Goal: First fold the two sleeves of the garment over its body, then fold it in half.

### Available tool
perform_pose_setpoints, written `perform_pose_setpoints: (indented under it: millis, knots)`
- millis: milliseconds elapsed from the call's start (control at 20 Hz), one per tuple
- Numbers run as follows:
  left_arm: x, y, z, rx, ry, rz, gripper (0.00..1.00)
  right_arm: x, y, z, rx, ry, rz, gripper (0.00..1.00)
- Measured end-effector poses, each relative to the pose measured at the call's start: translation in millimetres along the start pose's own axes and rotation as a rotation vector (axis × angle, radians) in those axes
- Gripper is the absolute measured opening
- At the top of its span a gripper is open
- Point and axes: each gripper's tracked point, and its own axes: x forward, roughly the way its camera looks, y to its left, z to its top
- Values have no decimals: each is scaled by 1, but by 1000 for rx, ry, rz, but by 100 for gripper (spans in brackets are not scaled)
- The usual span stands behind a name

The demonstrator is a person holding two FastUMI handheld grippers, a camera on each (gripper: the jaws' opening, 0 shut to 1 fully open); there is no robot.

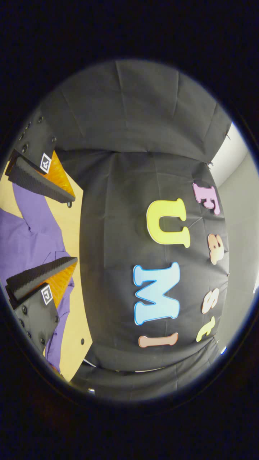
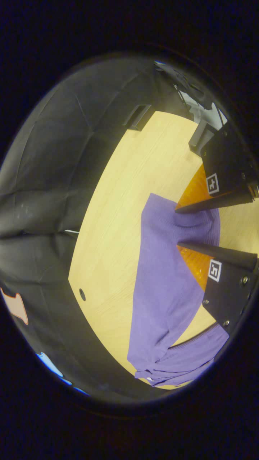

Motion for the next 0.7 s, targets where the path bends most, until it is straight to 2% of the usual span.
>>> perform_pose_setpoints:
  millis: [50,200,250,450,550,700]
  knots:
    - [-1,3,-1,1,0,4,94,-5,1,0,29,4,5,14]
    - [-4,12,-3,-9,3,14,94,4,1,0,68,7,27,16]
    - [-5,14,-4,-11,4,15,94,-4,2,4,59,-2,39,5]
    - [-7,23,-5,-20,3,25,94,-14,14,11,53,-45,115,5]
    - [-8,25,-7,-27,0,28,94,-25,25,17,78,-63,163,5]
    - [-8,28,-10,-41,2,23,94,-49,57,33,114,-88,274,5]
